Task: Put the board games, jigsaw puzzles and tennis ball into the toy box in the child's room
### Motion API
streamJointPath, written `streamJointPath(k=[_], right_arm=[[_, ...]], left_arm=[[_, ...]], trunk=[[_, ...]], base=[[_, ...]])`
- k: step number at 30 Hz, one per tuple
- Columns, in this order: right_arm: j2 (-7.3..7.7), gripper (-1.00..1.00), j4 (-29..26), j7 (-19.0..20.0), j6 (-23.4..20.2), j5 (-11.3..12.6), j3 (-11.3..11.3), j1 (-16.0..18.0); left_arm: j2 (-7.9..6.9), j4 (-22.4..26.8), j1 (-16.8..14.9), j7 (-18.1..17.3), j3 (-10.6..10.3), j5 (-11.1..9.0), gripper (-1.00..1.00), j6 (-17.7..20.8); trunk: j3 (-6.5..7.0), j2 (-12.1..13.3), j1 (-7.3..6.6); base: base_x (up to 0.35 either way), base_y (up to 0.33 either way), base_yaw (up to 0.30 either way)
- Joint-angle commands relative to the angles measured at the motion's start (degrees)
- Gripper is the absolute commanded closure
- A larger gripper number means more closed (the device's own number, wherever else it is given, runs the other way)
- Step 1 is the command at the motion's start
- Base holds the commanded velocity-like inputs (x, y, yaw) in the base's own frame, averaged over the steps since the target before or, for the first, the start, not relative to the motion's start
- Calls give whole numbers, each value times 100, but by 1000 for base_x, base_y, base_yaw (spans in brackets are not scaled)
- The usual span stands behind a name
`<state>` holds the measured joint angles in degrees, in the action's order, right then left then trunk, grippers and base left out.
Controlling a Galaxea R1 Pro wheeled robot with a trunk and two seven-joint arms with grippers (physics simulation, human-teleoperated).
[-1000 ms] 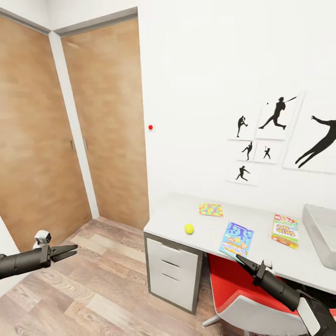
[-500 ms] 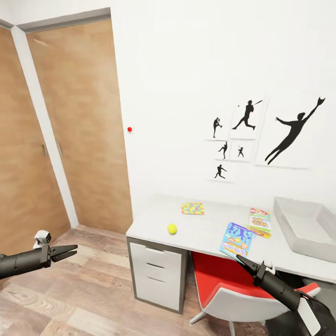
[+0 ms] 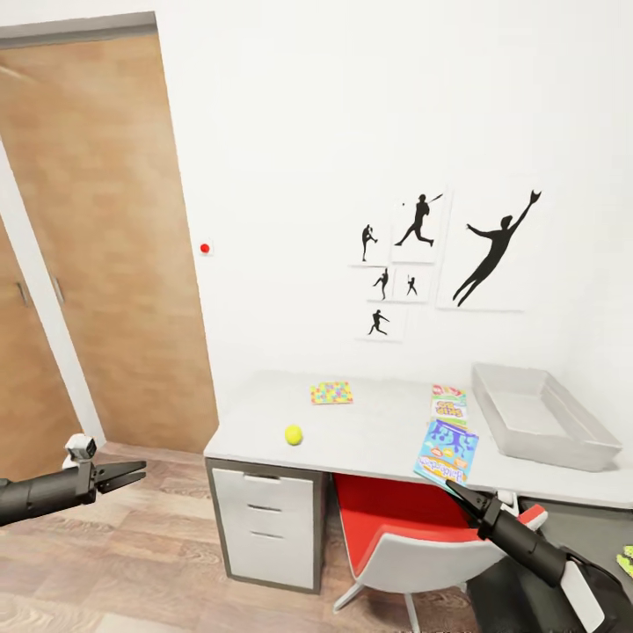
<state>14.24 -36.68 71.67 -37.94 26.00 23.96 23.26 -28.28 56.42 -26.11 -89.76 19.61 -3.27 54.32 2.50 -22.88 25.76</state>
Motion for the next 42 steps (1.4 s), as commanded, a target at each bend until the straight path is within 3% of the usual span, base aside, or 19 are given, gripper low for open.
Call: streamJointPath(k=[1, 9, 27, 42], right_arm=[[-1, 100, 3, 5, -49, 26, 16, 4], [-1, 100, 11, 4, -61, 26, 168, 4], [-1, 100, 21, 11, -65, 19, 187, 4], [-1, 100, 220, 7, -42, 20, 235, 4]], left_arm=[[-2, 0, 1, -24, 0, 3, -100, 61], [-2, 0, 1, -24, -1, -6, -100, 57], [-10, 0, 1, -24, 35, -15, -100, 44], [-17, 9, 1, -24, 43, -16, -100, 32]], trunk=[[2, -4, 2], [-14, -4, 2], [-149, -4, 2], [-264, -4, 2]], base=[[0, 0, -170], [0, 0, -82], [33, 0, -131], [161, 0, -139]])
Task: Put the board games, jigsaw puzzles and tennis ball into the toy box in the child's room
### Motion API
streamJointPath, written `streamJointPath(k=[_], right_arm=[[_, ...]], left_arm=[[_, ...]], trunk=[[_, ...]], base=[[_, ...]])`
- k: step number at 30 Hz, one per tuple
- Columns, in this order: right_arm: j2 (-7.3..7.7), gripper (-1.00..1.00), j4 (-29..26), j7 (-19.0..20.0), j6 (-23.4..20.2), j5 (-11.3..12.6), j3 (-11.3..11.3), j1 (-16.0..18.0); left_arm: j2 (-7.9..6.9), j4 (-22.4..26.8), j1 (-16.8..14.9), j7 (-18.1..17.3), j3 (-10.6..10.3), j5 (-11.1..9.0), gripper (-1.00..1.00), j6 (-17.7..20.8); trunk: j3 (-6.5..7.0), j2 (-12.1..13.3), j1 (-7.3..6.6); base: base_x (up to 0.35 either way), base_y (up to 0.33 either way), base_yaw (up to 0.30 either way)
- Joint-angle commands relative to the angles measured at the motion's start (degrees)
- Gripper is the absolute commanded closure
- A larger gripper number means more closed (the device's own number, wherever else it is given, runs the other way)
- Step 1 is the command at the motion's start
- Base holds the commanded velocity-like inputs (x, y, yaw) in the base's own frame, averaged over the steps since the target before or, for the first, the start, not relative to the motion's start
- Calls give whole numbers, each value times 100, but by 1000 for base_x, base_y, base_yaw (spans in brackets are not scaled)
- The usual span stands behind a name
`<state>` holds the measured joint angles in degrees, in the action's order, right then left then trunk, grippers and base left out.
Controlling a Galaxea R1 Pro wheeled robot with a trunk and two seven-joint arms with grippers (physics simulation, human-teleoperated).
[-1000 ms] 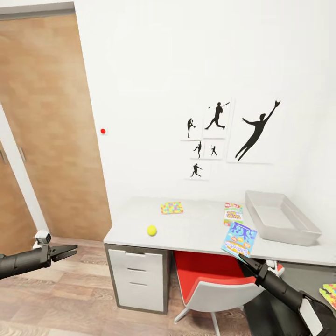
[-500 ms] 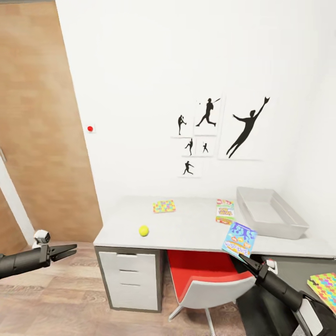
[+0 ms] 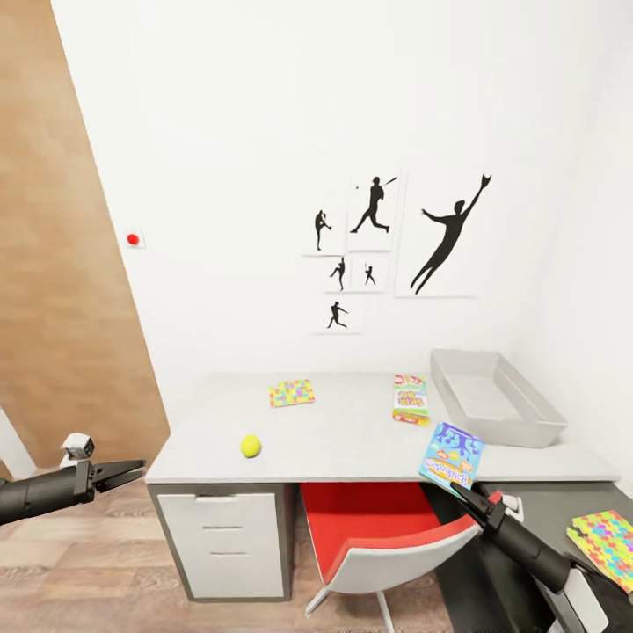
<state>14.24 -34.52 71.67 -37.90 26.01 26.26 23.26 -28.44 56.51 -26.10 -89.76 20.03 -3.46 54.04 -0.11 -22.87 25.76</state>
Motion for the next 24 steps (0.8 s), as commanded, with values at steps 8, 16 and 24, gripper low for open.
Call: streamJointPath(k=[8, 16, 24], right_arm=[[0, 100, 42, 8, -42, 19, 36, 3], [0, 100, 46, 5, -42, 18, 37, 3], [0, 100, 50, 5, -42, 18, 37, 3]], left_arm=[[-4, 0, 0, -24, 1, 3, -100, 55], [-12, 0, 0, -24, 1, 3, -100, 54], [-18, 0, 0, -24, 1, 2, -100, 54]], trunk=[[-64, -5, 2], [-125, -5, 2], [-185, -5, 2]], base=[[57, 0, -149], [143, 0, -156], [54, 0, -161]])
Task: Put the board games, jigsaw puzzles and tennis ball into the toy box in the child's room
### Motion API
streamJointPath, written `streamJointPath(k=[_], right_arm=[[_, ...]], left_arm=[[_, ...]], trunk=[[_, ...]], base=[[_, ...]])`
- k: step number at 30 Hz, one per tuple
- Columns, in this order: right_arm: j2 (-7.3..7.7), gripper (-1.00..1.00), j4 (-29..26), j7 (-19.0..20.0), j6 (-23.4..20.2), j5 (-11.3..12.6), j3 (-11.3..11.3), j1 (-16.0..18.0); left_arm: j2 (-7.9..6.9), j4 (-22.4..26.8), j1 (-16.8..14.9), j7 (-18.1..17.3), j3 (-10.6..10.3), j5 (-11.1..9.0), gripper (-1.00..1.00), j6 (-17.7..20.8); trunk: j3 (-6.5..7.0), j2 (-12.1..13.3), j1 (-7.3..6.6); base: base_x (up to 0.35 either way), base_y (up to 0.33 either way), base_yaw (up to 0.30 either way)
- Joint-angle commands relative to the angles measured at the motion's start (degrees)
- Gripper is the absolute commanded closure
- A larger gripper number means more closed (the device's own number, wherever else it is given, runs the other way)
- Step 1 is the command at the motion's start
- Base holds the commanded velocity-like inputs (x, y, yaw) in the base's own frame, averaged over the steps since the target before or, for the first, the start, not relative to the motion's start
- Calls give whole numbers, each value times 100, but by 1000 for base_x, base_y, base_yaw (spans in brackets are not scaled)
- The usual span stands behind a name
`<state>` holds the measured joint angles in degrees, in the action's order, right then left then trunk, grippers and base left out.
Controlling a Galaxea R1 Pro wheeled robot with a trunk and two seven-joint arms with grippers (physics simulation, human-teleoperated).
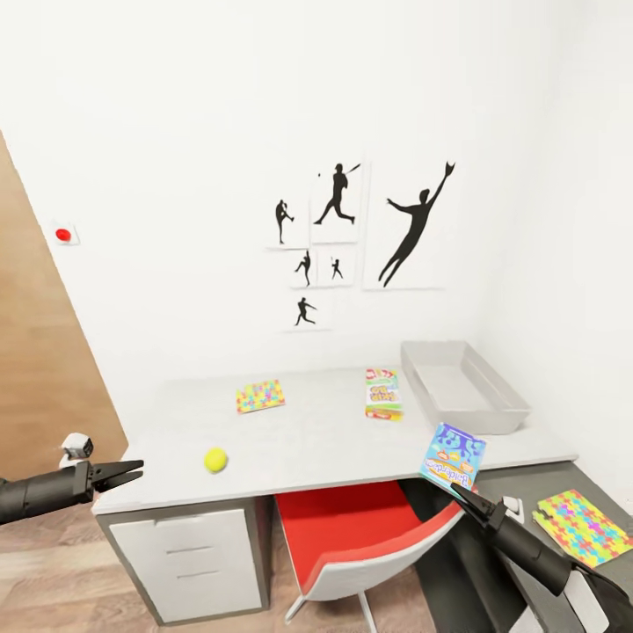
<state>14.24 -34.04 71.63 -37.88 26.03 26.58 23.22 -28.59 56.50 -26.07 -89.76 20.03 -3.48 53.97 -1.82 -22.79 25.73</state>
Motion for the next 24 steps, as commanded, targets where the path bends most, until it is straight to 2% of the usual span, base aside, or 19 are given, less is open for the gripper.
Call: streamJointPath(k=[1, 8, 19, 24], right_arm=[[-1, 100, 1, 9, -44, 16, 5, 7], [-1, 100, 2, 3, -38, 16, 5, 7], [-1, 100, -4, 9, -30, 2, 2, 7], [-8, 100, -6, 9, -11, -1, 4, 7]], left_arm=[[-3, 1, -3, -24, 0, 4, -100, 61], [-6, 1, -3, -24, 2, -2, -100, 61], [-14, 1, -3, -24, 2, -4, -100, 61], [-15, 1, -3, -24, 4, -4, -100, 59]], trunk=[[-21, -13, 6], [-73, -13, 6], [-154, -13, 6], [-185, -13, 6]], base=[[194, 0, -162], [116, 17, -163], [124, 140, -162], [76, 11, -60]])
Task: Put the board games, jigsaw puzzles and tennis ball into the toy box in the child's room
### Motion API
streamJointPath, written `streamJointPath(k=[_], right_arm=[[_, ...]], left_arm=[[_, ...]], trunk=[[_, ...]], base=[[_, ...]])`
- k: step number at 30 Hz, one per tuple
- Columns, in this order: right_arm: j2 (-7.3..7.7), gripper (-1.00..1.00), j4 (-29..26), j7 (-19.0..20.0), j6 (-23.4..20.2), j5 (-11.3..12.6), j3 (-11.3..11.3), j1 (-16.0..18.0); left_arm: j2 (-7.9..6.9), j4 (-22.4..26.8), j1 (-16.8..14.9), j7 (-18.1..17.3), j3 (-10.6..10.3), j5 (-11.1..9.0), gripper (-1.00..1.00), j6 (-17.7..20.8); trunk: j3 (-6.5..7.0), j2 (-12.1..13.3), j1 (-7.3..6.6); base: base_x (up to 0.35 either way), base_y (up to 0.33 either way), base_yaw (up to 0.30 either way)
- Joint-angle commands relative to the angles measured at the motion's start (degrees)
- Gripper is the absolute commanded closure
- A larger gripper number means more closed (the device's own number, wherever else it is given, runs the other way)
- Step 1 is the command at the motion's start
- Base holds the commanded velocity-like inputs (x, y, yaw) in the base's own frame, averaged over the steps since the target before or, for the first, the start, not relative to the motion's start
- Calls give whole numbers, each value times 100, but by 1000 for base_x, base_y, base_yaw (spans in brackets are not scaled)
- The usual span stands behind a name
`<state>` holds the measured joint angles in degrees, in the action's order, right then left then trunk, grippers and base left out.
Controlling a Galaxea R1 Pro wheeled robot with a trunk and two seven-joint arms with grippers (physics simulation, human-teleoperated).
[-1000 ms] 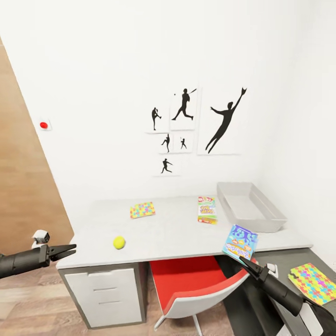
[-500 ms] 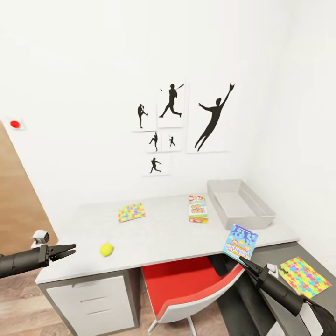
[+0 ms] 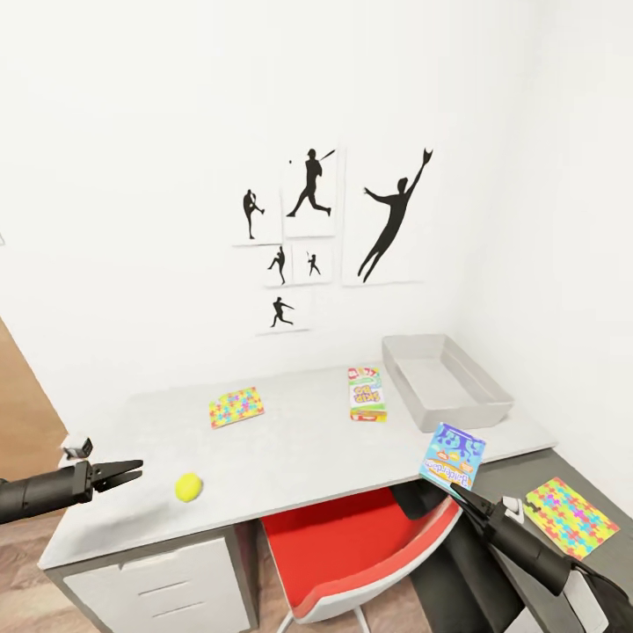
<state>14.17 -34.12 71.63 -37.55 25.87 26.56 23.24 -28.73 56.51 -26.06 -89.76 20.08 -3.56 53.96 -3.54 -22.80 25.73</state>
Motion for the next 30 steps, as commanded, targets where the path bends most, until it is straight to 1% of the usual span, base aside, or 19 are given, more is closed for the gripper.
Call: streamJointPath(k=[1, 7, 23, 30], right_arm=[[-1, 100, 1, 9, -1, 10, 3, 5], [-2, 100, 1, 1, 158, -9, -2, 5], [-2, 100, 1, 1, 178, -12, -2, 5], [-2, 100, 1, 1, 178, -12, -2, 5]], left_arm=[[-1, 0, -5, -24, 0, 5, -100, 58], [-1, 0, -5, -24, 3, 5, -100, 54], [-1, 0, -5, -24, 1, 5, -100, 53], [-1, 0, -5, -24, 3, 5, -100, 53]], trunk=[[-15, -12, 6], [-20, -12, 6], [-21, -12, 6], [-21, -12, 6]], base=[[197, 2, -10], [110, 1, -4], [179, 0, 0], [88, 0, 0]])
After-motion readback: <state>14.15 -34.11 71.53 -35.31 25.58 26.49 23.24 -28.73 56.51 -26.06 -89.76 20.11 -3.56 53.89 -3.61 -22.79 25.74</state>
